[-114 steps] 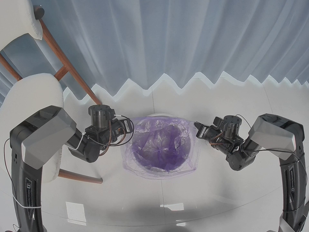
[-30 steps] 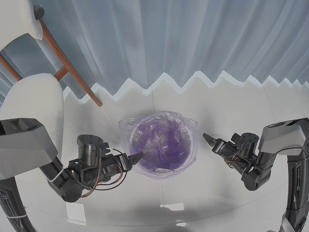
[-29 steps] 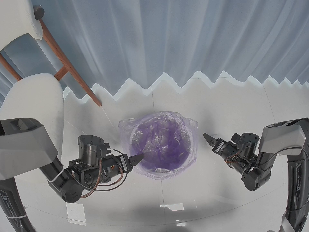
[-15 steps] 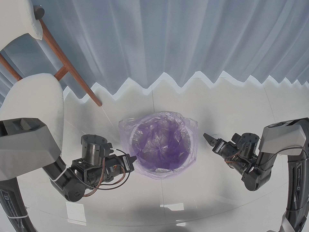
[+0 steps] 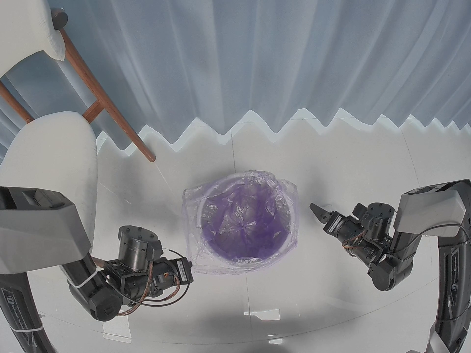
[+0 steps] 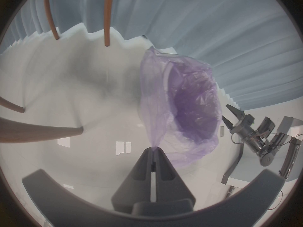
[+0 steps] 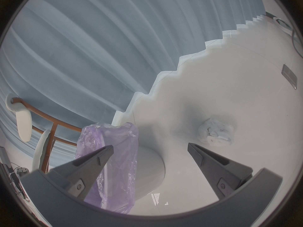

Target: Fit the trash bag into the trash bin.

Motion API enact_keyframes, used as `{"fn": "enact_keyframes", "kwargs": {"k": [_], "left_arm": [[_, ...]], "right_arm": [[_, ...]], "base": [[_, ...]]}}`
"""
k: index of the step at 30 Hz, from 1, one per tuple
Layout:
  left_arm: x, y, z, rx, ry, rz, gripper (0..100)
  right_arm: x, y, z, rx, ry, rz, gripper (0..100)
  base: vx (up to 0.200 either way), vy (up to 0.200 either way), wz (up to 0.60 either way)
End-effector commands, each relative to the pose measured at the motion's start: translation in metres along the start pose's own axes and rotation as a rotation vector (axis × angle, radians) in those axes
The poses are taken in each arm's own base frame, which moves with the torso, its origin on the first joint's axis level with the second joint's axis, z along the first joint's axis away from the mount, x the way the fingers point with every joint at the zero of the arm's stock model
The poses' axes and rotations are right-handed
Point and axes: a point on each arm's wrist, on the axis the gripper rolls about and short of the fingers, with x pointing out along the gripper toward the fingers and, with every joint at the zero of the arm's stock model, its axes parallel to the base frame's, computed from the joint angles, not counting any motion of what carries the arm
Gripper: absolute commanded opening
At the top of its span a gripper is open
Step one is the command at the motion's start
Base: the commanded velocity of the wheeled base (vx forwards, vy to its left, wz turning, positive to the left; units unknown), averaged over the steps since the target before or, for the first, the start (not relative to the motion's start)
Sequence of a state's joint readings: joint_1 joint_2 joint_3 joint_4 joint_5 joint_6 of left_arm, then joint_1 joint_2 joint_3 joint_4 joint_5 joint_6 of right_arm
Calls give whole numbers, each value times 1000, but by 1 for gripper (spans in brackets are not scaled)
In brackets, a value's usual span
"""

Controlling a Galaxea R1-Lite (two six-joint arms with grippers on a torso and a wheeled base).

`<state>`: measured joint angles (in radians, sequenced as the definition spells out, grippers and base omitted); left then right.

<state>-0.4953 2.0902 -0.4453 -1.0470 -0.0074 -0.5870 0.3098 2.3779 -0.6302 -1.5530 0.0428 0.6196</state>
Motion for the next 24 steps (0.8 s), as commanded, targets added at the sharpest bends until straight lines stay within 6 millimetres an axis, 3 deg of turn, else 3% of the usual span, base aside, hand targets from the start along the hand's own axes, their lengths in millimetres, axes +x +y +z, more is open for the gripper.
{"fn": "enact_keyframes", "kwargs": {"k": [1,10,18,24], "left_arm": [[11,14,-9,-9,21,80,0],[67,25,-7,-20,-28,137,0],[86,28,-13,-15,-26,145,0],[77,22,-18,-4,-22,135,0]], "right_arm": [[1,0,-1,0,-4,5,100],[0,1,1,-2,-16,-4,100],[-4,1,7,-4,-30,-14,100],[-5,-2,13,-1,-46,-23,100]], "base": [[0,0,0],[0,0,0],[0,0,0],[0,0,0]]}}
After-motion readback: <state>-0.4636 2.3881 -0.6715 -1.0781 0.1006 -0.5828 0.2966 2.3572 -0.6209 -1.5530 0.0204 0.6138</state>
